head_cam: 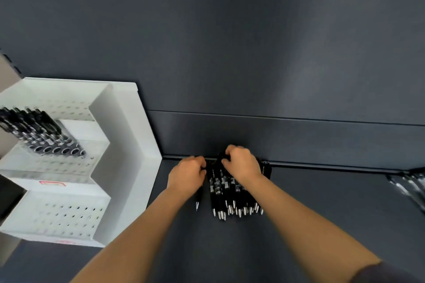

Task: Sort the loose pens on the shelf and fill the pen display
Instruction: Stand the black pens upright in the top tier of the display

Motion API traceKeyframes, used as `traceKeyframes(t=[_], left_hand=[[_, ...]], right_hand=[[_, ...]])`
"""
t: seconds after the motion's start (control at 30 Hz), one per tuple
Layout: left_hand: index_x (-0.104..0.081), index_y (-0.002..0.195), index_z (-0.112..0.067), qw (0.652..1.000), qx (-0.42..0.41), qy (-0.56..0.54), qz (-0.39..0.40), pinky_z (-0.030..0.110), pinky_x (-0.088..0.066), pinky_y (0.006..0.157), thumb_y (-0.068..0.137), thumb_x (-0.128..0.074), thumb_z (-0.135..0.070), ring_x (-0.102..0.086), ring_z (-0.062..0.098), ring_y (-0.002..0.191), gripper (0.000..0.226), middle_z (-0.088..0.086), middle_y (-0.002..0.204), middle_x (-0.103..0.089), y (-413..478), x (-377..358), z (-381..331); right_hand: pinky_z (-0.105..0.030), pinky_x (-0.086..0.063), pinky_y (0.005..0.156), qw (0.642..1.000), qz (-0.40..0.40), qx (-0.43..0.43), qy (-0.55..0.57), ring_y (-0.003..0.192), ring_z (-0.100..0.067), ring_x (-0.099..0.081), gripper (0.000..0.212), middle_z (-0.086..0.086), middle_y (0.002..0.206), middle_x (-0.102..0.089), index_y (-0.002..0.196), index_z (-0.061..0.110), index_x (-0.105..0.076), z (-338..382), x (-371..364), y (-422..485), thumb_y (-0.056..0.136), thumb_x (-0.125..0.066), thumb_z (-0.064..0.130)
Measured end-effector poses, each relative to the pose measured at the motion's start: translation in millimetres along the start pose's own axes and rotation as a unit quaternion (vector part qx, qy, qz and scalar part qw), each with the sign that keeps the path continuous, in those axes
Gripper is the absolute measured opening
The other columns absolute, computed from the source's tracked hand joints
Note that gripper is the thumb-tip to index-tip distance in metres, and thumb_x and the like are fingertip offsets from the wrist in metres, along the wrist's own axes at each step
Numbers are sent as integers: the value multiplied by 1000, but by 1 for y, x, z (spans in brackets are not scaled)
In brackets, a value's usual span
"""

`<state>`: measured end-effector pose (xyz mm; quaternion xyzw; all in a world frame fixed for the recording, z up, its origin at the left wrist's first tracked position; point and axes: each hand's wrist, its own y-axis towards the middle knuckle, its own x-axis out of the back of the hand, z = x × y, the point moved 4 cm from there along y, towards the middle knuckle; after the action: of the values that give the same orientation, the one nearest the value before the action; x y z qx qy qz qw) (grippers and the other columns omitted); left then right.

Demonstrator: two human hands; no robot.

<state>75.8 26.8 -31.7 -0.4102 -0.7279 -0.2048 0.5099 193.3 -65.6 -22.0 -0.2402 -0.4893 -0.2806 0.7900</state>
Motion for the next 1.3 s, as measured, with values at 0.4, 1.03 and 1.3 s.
traceKeyframes(t=[0.4, 1.03, 1.3], left_hand=[[-39, 124, -8, 993, 103, -40, 49, 42, -45, 86, 90, -54, -21, -53, 35, 114, 40, 15, 126, -49, 21, -31, 6], [-48, 104, -12, 985, 116, -126, 25, 29, -41, 66, 80, -55, -4, -55, 27, 81, 26, 9, 90, -57, 9, -20, 17], [-59, 119, -12, 969, 62, -233, -56, 20, -42, 78, 81, -56, 2, -60, 21, 91, 40, 6, 100, -64, -8, 32, -4]], right_hand=[[-34, -40, 67, 995, 23, 1, -100, 103, -34, -61, 22, -11, 110, -63, 109, 9, -53, 18, -16, 9, 90, -54, 20], [-25, -50, 62, 965, 71, -41, 248, 60, -12, -57, 17, 0, 88, -62, 96, 11, -65, 6, 3, 9, 95, -54, 23], [-8, -33, 38, 931, 10, -39, 363, 55, -10, -57, 19, 5, 73, -62, 73, 21, -63, 22, 34, -1, 89, -61, 11]])
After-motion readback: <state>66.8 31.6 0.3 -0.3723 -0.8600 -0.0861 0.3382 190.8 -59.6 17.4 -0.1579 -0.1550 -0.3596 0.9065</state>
